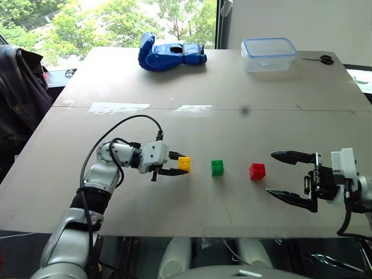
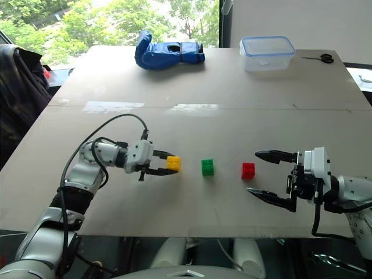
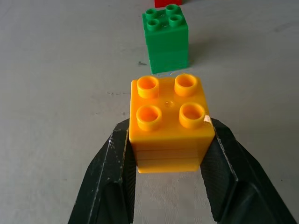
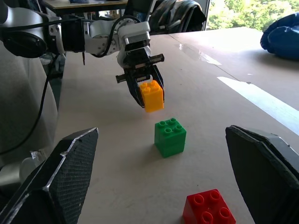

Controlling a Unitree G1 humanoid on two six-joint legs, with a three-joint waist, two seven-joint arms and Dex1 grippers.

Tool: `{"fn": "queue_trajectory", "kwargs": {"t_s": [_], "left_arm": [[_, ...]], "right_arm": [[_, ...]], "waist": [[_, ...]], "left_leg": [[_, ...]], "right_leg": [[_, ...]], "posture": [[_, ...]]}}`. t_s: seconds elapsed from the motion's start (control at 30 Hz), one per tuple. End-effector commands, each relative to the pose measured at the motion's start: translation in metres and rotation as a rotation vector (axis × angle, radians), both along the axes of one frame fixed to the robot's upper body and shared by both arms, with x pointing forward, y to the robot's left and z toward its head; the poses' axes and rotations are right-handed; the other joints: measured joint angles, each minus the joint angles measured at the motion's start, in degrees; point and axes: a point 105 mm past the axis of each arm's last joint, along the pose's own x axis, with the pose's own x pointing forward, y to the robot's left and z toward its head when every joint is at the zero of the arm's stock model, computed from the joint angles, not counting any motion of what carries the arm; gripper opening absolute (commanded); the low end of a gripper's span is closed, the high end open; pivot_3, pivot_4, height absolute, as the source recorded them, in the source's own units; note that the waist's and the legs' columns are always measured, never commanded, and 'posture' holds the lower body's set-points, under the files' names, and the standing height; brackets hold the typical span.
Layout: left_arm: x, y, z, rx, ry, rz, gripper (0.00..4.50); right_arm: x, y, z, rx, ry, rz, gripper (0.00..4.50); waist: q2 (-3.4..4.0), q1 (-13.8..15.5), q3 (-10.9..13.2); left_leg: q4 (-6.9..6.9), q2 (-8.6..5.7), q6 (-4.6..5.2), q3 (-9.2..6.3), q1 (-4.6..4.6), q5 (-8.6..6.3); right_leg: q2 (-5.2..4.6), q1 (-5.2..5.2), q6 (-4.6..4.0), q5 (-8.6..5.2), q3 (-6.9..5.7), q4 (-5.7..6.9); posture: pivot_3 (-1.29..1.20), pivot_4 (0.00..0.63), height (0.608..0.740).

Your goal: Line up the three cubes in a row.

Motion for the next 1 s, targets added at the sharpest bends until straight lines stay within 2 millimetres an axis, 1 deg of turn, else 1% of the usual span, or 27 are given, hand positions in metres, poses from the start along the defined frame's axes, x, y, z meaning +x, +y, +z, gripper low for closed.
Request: {"fn": "queue_trajectory", "kwargs": {"t_s": [0.03,0.1,0.17,0.23,0.47,0.7,0.77,0.9,0.93,1.0], "left_arm": [[0.006,-0.007,0.003,0.001,-0.019,-0.052,1.29],[0.009,-0.01,0.004,-0.011,-0.024,-0.057,1.29],[0.009,-0.009,0.0,-0.006,-0.01,-0.049,1.29],[0.006,-0.006,-0.005,0.006,0.019,-0.056,1.29],[-0.005,0.002,-0.011,-0.002,0.087,-0.046,1.29],[-0.009,0.005,-0.013,-0.019,0.128,-0.014,1.29],[-0.011,0.005,-0.015,-0.011,0.134,-0.013,2.38],[-0.012,0.004,-0.016,-0.023,0.15,-0.002,4.13],[-0.013,0.004,-0.016,-0.024,0.156,-0.001,4.43],[-0.012,0.005,-0.015,-0.027,0.146,0.007,4.43]], "right_arm": [[-0.004,0.003,0.008,0.0,-0.059,-0.006,4.5],[-0.006,0.002,0.008,-0.002,-0.058,-0.015,4.5],[-0.007,0.001,0.007,-0.006,-0.059,-0.022,4.5],[-0.007,0.001,0.007,-0.007,-0.06,-0.027,4.5],[-0.006,-0.002,0.008,-0.017,-0.062,-0.025,4.5],[-0.004,-0.002,0.008,-0.023,-0.064,-0.012,4.5],[-0.004,-0.002,0.008,-0.025,-0.065,-0.01,4.5],[-0.003,-0.001,0.008,-0.026,-0.065,-0.005,4.5],[-0.003,-0.001,0.008,-0.027,-0.065,-0.005,4.5],[-0.004,-0.002,0.008,-0.028,-0.063,-0.004,4.5]], "waist": [[0.0,-0.1,0.0],[0.0,-0.2,0.0],[-0.01,-0.5,0.0],[0.0,-0.7,0.0],[0.0,-0.8,0.0],[0.0,-0.8,0.0],[0.01,-0.8,0.0],[0.01,-0.6,0.0],[0.01,-0.5,0.0],[0.01,-0.5,0.0]], "left_leg": [[0.0,0.0,0.0,-0.01,-0.01,0.0],[0.06,-0.01,0.01,-0.01,-0.03,0.0],[0.09,0.0,0.01,-0.02,-0.05,0.0],[0.08,0.0,0.01,-0.04,-0.04,0.0],[0.1,0.04,0.01,-0.04,0.0,0.0],[0.09,0.06,0.01,-0.03,0.03,0.0],[0.09,0.06,0.01,-0.03,0.02,0.0],[0.1,0.07,0.01,-0.04,0.01,0.0],[0.11,0.07,0.01,-0.05,0.02,0.0],[0.16,0.07,0.01,-0.1,0.02,0.0]], "right_leg": [[0.0,0.0,0.0,0.0,-0.01,0.0],[-0.01,0.0,0.01,0.0,-0.01,0.03],[-0.01,0.0,0.02,0.0,-0.01,0.02],[-0.01,0.0,0.02,0.0,0.0,0.02],[0.0,0.0,0.02,0.0,0.03,0.08],[0.0,0.0,0.02,-0.01,0.06,0.09],[0.01,0.0,0.02,-0.01,0.05,0.08],[-0.01,0.01,0.02,0.0,0.05,0.08],[-0.02,0.02,0.02,0.0,0.04,0.1],[-0.02,0.05,0.02,0.0,0.0,0.1]], "posture": [[0.0,0.15,0.74],[0.0,0.15,0.74],[0.0,0.15,0.74],[0.0,0.15,0.74],[0.0,0.15,0.74],[0.0,0.15,0.74],[0.0,0.15,0.74],[0.0,0.15,0.74],[0.0,0.15,0.74],[0.0,0.15,0.74]]}}
